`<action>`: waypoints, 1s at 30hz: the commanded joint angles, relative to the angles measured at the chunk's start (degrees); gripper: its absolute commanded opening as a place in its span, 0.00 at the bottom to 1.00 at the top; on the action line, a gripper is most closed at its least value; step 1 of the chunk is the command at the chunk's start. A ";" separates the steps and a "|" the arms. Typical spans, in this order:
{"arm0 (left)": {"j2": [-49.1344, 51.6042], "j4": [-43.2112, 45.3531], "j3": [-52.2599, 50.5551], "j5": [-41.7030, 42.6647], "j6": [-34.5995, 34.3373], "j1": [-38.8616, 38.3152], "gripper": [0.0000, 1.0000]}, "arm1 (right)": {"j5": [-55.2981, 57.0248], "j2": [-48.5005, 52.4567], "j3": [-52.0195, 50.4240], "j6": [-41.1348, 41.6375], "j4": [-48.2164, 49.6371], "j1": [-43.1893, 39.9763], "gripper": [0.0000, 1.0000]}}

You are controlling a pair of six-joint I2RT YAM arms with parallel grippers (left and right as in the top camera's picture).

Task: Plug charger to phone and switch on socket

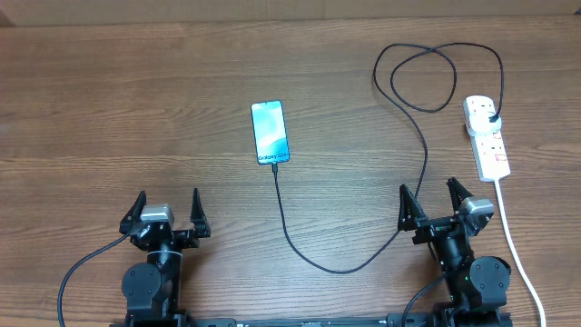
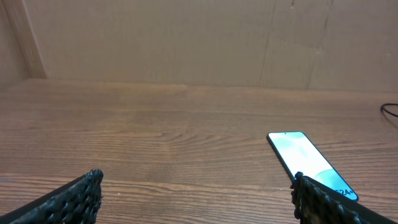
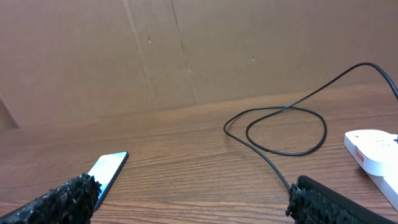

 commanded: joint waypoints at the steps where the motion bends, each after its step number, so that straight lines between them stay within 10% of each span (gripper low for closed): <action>1: -0.57 0.02 -0.24 0.55 1.49 0.48 0.99 | 0.07 -0.57 -0.61 -0.48 0.26 0.15 1.00; 30: -0.57 0.04 -0.24 0.52 1.49 0.48 0.99 | 3.08 -0.57 -0.57 -7.54 -0.31 -1.29 1.00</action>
